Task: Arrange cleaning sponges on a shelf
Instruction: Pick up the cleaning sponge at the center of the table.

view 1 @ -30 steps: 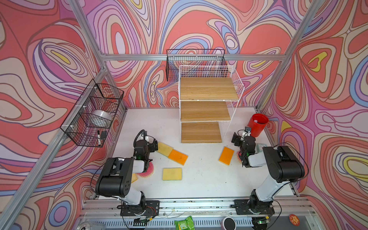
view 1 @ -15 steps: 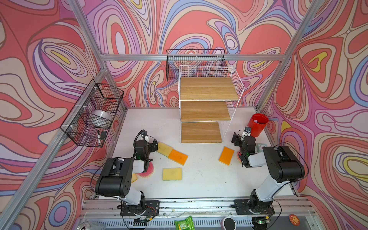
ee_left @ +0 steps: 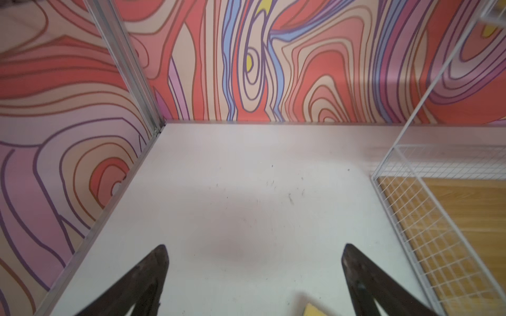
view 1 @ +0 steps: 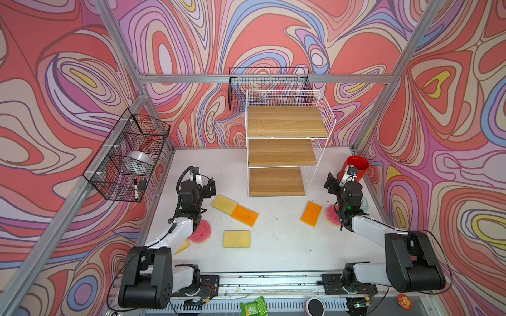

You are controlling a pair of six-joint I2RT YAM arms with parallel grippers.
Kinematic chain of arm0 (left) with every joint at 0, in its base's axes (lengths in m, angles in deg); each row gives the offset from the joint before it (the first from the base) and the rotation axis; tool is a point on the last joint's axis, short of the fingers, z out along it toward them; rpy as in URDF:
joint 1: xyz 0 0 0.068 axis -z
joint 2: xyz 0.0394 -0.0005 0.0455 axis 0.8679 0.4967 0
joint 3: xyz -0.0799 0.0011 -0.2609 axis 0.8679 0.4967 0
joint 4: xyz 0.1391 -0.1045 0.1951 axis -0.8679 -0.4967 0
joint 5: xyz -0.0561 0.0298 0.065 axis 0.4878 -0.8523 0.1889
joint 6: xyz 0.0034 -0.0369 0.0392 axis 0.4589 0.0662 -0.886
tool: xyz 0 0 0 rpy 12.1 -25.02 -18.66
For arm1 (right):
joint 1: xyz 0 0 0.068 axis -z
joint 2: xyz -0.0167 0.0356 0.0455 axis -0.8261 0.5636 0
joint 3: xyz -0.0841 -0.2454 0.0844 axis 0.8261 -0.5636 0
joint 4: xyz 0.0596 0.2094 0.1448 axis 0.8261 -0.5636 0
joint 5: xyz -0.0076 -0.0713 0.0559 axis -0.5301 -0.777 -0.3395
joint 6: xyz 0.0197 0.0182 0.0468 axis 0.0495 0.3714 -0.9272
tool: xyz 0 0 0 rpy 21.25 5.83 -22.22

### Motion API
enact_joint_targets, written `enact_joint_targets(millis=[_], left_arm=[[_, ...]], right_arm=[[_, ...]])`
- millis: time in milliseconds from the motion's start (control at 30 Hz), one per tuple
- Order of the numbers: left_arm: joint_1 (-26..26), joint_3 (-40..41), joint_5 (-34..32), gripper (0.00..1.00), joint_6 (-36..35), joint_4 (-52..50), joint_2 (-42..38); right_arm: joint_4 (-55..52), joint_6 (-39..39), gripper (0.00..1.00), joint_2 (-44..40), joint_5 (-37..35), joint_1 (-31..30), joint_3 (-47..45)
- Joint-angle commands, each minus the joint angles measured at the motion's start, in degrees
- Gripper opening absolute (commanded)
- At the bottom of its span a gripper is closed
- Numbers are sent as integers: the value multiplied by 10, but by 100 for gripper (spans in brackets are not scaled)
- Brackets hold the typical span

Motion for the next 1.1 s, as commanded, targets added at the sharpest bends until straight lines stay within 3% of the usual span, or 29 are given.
enact_joint_targets(millis=[0, 100, 233, 400, 567, 633, 867, 1067], left_arm=[[36, -27, -21, 100, 10, -143, -41], [88, -71, -55, 100, -2, -241, -55], [127, -158, -84, 93, 53, -410, -41], [188, -147, -127, 92, 142, -466, -71], [216, -90, -142, 93, 259, -453, -106], [215, -67, -131, 100, 272, -431, -120], [213, -65, -105, 100, 303, -432, -127], [209, -132, -185, 100, 409, -577, -93]], right_arm=[[-149, -44, 98, -60, 1, -2, 22], [-236, -66, 97, -122, 23, -3, 40], [-327, -100, 94, -182, 86, -5, 54], [-411, -112, 98, -191, 142, -35, 77], [-463, -88, 98, -175, 127, -170, 104], [-468, -85, 98, -153, 154, -228, 116], [-474, -44, 94, -50, 151, -427, 169], [-448, -9, 88, 25, 197, -477, 189]])
